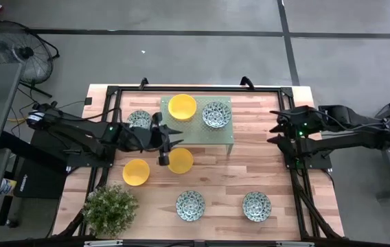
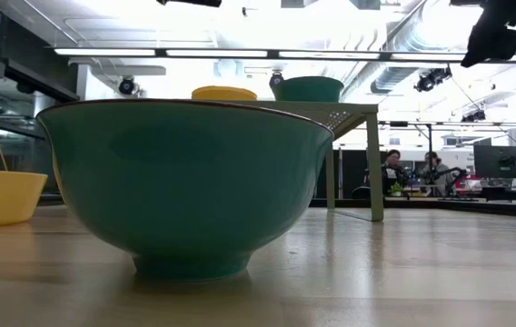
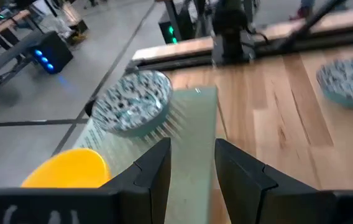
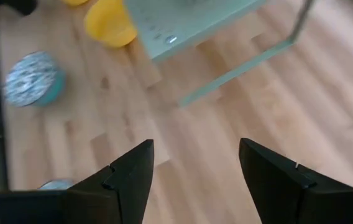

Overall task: Pick & Place Mini bowls
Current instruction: Stack the blue bowl on top of the blue bowl on the shelf

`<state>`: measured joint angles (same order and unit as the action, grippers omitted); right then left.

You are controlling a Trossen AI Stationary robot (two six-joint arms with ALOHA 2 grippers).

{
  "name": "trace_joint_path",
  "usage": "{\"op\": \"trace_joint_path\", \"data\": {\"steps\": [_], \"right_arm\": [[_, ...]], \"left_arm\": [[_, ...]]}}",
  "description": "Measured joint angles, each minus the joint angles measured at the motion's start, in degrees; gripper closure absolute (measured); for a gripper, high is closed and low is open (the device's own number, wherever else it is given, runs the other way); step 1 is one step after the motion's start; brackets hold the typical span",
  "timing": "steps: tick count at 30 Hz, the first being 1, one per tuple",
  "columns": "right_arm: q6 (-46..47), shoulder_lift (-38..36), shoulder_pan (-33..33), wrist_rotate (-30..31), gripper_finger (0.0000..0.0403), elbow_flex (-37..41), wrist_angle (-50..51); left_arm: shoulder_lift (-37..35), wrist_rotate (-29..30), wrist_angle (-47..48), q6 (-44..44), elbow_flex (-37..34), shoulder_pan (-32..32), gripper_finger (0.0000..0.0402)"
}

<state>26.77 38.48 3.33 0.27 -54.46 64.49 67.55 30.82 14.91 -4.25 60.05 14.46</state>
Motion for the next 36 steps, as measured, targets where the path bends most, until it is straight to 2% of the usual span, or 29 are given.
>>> {"op": "trace_joint_path", "data": {"steps": [6,13,18,28,36], "right_arm": [[3.42,3.22,-1.94,-5.86,0.0179,0.0,-0.14],[14.45,8.96,-11.99,-6.51,0.0179,0.0,-2.86],[23.69,13.55,-20.75,-1.8,0.0179,0.0,-5.41],[45.47,20.58,-35.65,6.73,0.0179,0.0,-8.56],[54.51,27.41,-43.72,7.83,0.0179,0.0,-13.66]], "left_arm": [[-2.24,2.81,5.23,0.19,0.02,4.66,0.028],[-6.07,7.0,9.57,0.57,0.0,10.96,0.028],[-8.35,9.36,11.79,0.0,0.0,14.43,0.028],[-11.13,10.31,14.65,0.0,0.0,20.96,0.028],[-11.26,11.58,15.32,0.25,0.0,26.31,0.028]]}}
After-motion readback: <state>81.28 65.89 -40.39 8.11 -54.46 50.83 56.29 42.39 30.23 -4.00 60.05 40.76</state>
